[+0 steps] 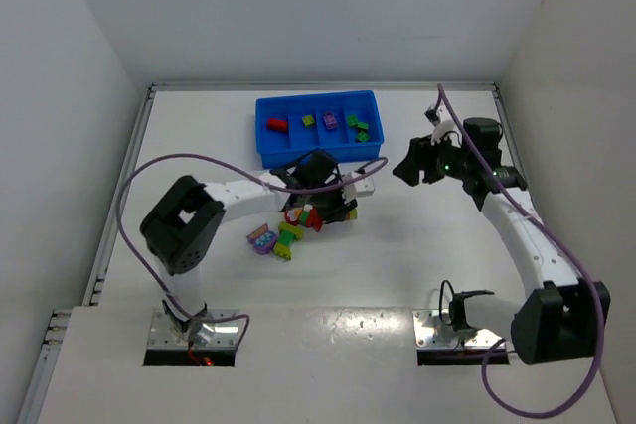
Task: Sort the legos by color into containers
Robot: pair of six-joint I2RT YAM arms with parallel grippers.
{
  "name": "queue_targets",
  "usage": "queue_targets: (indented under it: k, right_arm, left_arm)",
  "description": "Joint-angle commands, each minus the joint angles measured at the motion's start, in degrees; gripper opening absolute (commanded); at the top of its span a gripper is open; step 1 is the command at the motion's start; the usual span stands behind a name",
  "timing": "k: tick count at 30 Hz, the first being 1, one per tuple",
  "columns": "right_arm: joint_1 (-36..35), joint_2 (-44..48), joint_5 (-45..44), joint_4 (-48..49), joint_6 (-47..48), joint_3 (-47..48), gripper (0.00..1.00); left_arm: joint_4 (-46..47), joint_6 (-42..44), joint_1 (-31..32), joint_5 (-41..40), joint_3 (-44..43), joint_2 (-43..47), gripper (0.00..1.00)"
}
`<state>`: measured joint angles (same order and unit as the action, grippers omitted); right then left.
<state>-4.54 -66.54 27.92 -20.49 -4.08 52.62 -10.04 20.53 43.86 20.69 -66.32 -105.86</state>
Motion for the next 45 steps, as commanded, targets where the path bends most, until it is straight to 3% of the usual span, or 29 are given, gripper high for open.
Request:
queue_targets:
  k: [1, 6, 12, 22, 35, 45]
  right_arm:
    - [0.7, -4.2, 18.4, 10.9, -17.3, -3.2, 0.63]
    - [0.7, -10.4, 31.3, 25.6, -37.9, -6.4, 0.73]
    - [-1.4, -15.9, 36.0, 34.4, -45.3, -2.5, 0.74]
    - [-4.8, -17.7, 38.3, 32.5, -44.0, -0.1, 0.74]
    - [-4.2, -16.7, 29.8, 22.7, -35.8, -2.7, 0.75]
    - [-5.8, -18.4, 34.9, 24.4, -38.7, -3.2, 0.55]
  left_arm:
    - [4.2, -6.9, -0.9, 1.9, 1.5, 12.2, 0.12]
    - [3.5, -12.1, -0.9, 1.2, 2.1, 20.2, 0.12]
    - [1.7, -12.6, -0.9, 1.7, 2.6, 22.7, 0.12]
    - [2.3, -12.1, -0.9, 1.2, 0.9, 21.0, 0.13]
    - [2.3, -12.1, -0.4, 0.7, -0.7, 20.4, 0.13]
    - [2.3, -11.5, -0.4, -2.2, -2.6, 19.9, 0.13]
